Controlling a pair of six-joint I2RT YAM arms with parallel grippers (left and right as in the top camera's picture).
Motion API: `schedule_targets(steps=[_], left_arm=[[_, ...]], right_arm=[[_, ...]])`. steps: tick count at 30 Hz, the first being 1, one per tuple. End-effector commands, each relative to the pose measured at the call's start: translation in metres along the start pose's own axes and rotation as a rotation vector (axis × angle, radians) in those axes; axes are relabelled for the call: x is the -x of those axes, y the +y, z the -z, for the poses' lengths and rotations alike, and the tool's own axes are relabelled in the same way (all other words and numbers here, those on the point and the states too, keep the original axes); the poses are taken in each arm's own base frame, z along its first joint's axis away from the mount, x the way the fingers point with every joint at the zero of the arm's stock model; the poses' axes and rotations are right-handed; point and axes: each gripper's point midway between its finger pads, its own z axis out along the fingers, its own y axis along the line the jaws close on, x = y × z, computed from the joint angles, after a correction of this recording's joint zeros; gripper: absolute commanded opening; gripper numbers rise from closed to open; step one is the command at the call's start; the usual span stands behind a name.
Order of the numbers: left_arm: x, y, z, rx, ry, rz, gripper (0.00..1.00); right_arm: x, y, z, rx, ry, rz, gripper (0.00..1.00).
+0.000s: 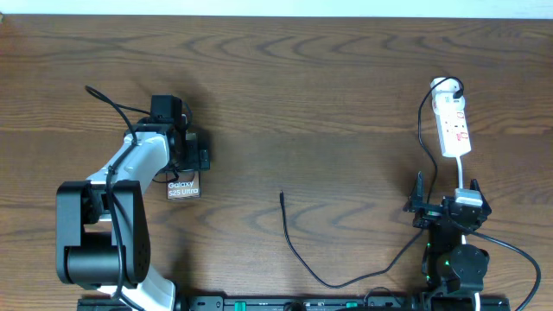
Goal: Plug charger to phone and switch on socket
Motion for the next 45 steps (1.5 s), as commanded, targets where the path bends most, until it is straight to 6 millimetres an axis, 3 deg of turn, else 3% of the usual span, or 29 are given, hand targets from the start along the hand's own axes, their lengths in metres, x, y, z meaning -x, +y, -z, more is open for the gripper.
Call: schedule_targets(steps=[1,45], left_arm=[[-0.014,0.001,-0.011,0.004,0.051,-0.011,0.98],[-0.037,0.002,-0.019,0.004,0.110,-0.028,0.98]], right_arm=[[-0.001,0.003,0.000,0.010,0.001,0.009,0.99],[-0.001,0.003,0.000,0.011,0.001,0.009,0.99]])
